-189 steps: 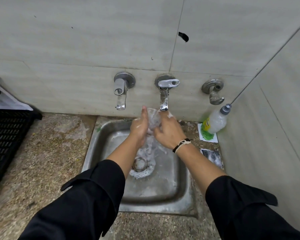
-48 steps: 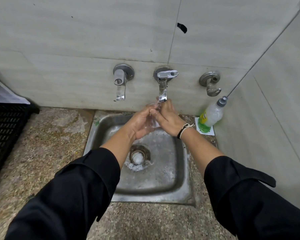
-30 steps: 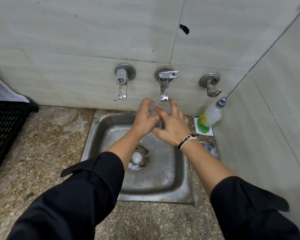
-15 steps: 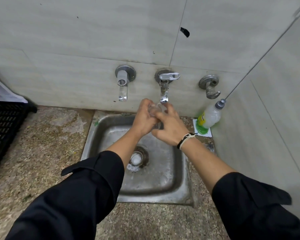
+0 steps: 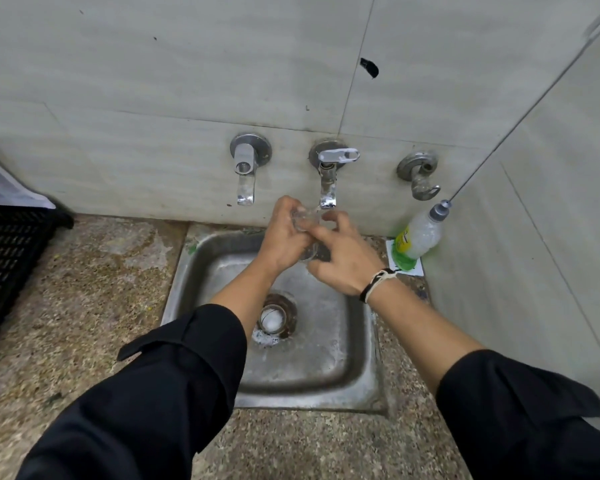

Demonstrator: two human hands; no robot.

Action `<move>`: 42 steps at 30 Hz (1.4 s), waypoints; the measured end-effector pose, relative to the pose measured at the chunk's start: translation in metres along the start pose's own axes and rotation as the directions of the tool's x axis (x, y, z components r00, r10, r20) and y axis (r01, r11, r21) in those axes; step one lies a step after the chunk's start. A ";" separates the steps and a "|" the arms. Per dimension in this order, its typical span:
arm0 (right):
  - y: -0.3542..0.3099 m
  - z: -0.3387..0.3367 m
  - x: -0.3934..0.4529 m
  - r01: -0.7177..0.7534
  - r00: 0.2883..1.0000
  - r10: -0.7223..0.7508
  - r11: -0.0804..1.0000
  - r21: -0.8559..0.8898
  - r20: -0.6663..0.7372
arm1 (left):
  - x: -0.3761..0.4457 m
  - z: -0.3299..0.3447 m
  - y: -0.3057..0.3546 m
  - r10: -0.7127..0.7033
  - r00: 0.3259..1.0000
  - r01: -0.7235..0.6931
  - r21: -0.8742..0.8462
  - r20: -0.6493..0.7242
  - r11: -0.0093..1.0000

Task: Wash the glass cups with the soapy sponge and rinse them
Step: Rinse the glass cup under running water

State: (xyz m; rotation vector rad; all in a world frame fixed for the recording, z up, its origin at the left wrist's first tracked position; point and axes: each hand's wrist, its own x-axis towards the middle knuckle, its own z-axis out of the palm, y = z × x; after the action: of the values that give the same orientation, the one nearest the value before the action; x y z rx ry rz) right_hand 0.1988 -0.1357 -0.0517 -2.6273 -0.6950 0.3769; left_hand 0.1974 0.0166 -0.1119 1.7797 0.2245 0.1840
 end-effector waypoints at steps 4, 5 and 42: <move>-0.007 0.000 0.003 -0.018 0.997 0.012 0.996 -0.084 -0.072 | 0.002 0.001 0.003 0.002 1.000 -0.002 -0.013 0.020 1.000; -0.011 0.003 0.001 0.036 0.996 -0.043 0.995 -0.091 -0.076 | 0.002 0.000 0.002 0.013 1.000 -0.013 -0.005 0.012 1.000; -0.038 0.026 0.058 0.015 1.000 -0.002 0.910 -0.414 0.032 | 0.030 0.010 -0.013 -0.476 0.855 0.440 -0.777 0.208 0.450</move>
State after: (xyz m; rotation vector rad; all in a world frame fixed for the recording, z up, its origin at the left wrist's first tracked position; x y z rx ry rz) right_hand 0.2229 -0.0671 -0.0671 -3.0208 -0.8788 0.2920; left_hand 0.2286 0.0175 -0.1272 0.7293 0.5545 -0.0812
